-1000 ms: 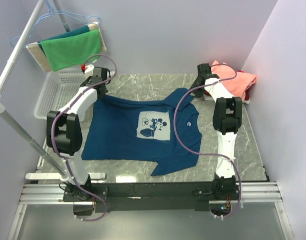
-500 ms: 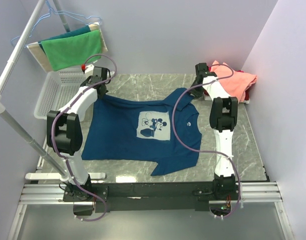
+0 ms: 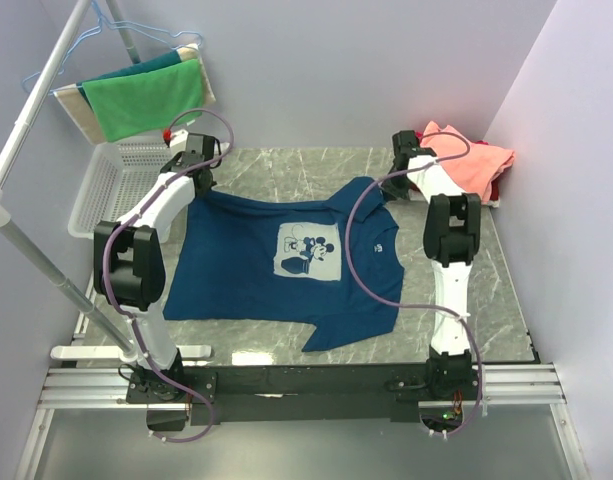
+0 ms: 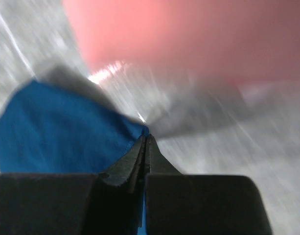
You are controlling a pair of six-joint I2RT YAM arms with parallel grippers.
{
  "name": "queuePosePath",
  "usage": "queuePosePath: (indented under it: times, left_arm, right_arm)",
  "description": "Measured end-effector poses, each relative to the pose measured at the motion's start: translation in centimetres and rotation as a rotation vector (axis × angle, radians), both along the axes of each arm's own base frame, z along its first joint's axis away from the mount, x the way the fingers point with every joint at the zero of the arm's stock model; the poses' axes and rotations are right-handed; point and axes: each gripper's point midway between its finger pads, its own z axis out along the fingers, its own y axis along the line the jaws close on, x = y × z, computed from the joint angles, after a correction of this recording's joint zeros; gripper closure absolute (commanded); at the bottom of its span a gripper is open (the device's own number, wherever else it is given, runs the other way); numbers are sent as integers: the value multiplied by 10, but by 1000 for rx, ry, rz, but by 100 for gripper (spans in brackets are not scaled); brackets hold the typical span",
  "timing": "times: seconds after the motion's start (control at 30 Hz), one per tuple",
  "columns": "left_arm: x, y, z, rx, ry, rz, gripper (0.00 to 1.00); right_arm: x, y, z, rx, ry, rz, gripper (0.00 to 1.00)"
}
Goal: Fold and stack the t-shirts
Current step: Flatten the tshirt out
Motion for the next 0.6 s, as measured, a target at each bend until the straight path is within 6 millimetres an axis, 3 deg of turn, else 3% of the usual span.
queuePosePath:
  times: [0.1,0.2,0.3,0.4,0.5,0.6]
  left_arm:
    - [0,2,3,3,4,1,99]
    - [0,2,15,1,-12,-1,99]
    - [-5,2,36,-7,-44,-8,99]
    - [-10,2,69,-13,-100,-18,99]
    - [-18,3,109,-24,-179,-32,99]
    - [-33,3,155,-36,-265,-53,99]
  right_arm:
    - [-21,-5,15,-19,2,0,100]
    - [-38,-11,62,-40,-66,5,100]
    - [-45,-15,139,-55,-225,8,100]
    - [-62,-21,239,-68,-454,4,100]
    - [-98,-27,330,-77,-665,-4,100]
    - [-142,-33,394,-83,-826,-6,100]
